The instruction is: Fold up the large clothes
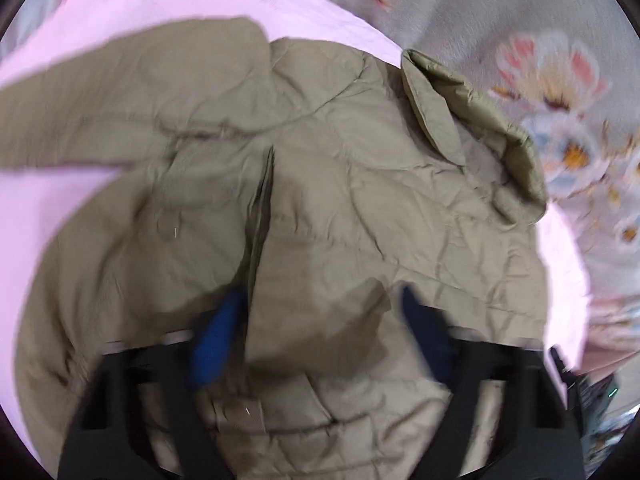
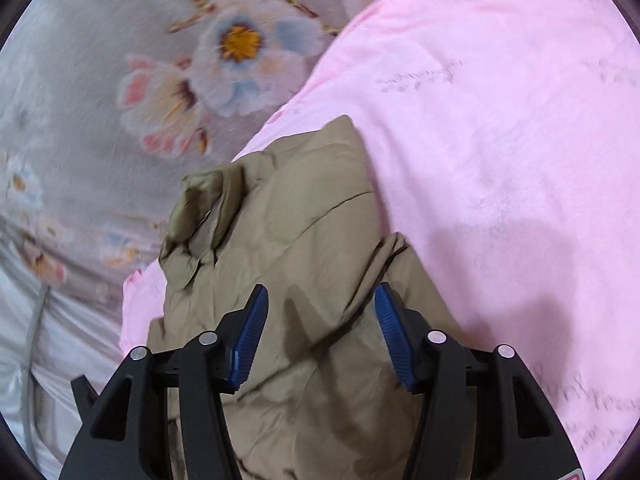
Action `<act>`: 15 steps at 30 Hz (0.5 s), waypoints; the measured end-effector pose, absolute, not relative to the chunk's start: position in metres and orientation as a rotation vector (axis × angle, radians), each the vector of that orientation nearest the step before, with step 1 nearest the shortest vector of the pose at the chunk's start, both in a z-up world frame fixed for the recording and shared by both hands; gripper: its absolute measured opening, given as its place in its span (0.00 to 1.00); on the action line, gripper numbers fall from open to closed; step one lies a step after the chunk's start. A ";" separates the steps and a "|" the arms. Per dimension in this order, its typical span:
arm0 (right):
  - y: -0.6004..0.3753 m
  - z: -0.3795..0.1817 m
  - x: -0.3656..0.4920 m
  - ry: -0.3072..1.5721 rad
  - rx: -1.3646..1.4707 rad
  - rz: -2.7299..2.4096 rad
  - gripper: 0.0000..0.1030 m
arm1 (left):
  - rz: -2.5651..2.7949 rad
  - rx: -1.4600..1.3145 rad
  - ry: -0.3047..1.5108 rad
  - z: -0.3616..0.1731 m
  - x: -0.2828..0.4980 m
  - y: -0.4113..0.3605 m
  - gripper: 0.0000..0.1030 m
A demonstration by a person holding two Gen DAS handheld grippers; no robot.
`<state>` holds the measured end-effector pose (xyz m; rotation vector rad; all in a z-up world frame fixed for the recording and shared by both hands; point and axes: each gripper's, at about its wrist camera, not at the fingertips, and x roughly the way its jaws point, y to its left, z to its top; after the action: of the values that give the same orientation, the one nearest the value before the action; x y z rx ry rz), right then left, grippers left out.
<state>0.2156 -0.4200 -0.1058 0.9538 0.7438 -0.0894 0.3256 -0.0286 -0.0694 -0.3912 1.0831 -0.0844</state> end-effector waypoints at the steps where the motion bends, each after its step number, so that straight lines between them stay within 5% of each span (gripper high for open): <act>1: -0.424 -0.113 0.221 0.752 0.986 -0.080 0.44 | -0.054 -0.335 1.072 -0.067 0.327 -0.031 0.40; 3: -0.429 -0.122 0.233 0.751 1.046 -0.056 0.25 | -0.035 -0.288 1.047 -0.062 0.330 -0.032 0.06; 4: -0.432 -0.121 0.236 0.745 1.058 -0.051 0.12 | -0.037 -0.274 1.035 -0.059 0.330 -0.030 0.05; 6: -0.436 -0.103 0.232 0.653 1.039 -0.044 0.08 | -0.069 -0.263 0.999 -0.047 0.331 -0.027 0.02; 10: -0.414 -0.049 0.218 0.522 0.784 -0.052 0.06 | -0.060 -0.201 0.898 -0.026 0.323 -0.027 0.02; 15: -0.408 -0.081 0.232 0.723 0.654 -0.190 0.07 | -0.025 -0.120 0.968 -0.065 0.329 -0.039 0.02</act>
<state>0.2323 -0.4081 -0.0810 0.6544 0.7229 -0.1905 0.3286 -0.0389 -0.0653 -0.1202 0.9685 -0.0254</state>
